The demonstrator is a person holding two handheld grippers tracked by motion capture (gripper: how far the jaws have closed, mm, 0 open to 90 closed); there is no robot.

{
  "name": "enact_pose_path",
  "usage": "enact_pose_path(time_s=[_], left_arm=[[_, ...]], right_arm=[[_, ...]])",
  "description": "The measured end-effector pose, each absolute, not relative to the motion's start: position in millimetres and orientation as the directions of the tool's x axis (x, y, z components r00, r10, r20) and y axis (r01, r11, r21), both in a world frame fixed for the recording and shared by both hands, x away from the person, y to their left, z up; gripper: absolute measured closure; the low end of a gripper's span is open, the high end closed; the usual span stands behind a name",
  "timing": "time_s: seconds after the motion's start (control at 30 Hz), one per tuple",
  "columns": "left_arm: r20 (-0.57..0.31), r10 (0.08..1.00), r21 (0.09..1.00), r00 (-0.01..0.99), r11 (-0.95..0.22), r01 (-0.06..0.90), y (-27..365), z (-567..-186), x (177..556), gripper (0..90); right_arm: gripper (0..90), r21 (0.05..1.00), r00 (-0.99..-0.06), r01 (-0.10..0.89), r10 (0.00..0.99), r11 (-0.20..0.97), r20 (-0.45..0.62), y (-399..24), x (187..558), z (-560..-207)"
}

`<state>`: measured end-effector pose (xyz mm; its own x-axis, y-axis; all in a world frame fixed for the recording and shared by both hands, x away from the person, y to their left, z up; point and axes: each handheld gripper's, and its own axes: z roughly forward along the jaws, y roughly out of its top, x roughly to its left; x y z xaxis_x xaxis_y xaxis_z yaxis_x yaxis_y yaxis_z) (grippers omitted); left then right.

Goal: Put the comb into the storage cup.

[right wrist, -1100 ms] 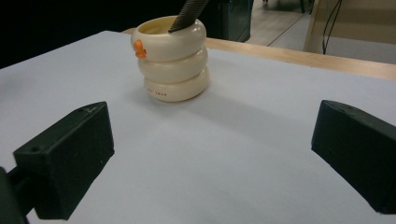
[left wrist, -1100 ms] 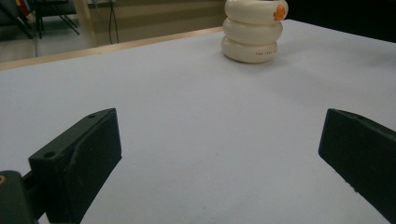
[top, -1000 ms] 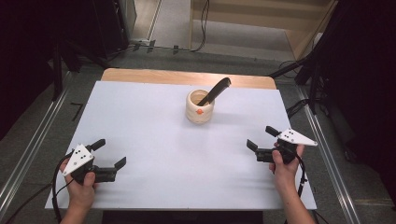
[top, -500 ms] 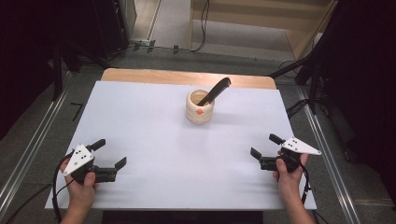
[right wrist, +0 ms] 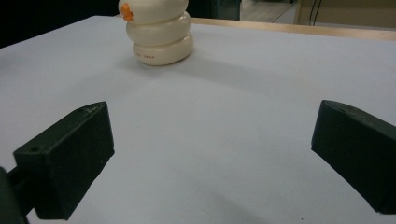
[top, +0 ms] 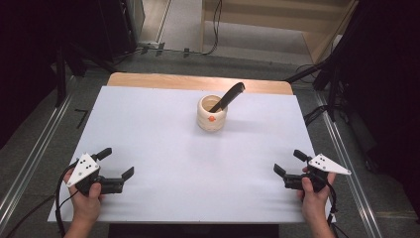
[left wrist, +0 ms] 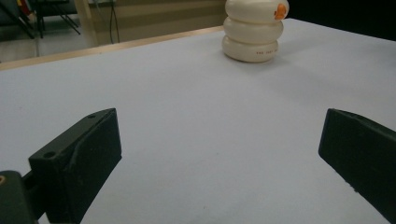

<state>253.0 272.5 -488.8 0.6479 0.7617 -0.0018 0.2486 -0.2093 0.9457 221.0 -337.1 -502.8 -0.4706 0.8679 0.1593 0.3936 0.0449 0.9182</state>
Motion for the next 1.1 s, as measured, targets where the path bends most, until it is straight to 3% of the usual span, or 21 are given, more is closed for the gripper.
enact_pose_path(time_s=[1.1], left_arm=[[0.006,0.761,0.946,0.649,-0.214,0.242,272.1,-488.6,253.9,0.0]], right_arm=[[0.0,0.934,-0.466,0.357,0.872,0.029,0.151,-354.2,204.6,-516.8]])
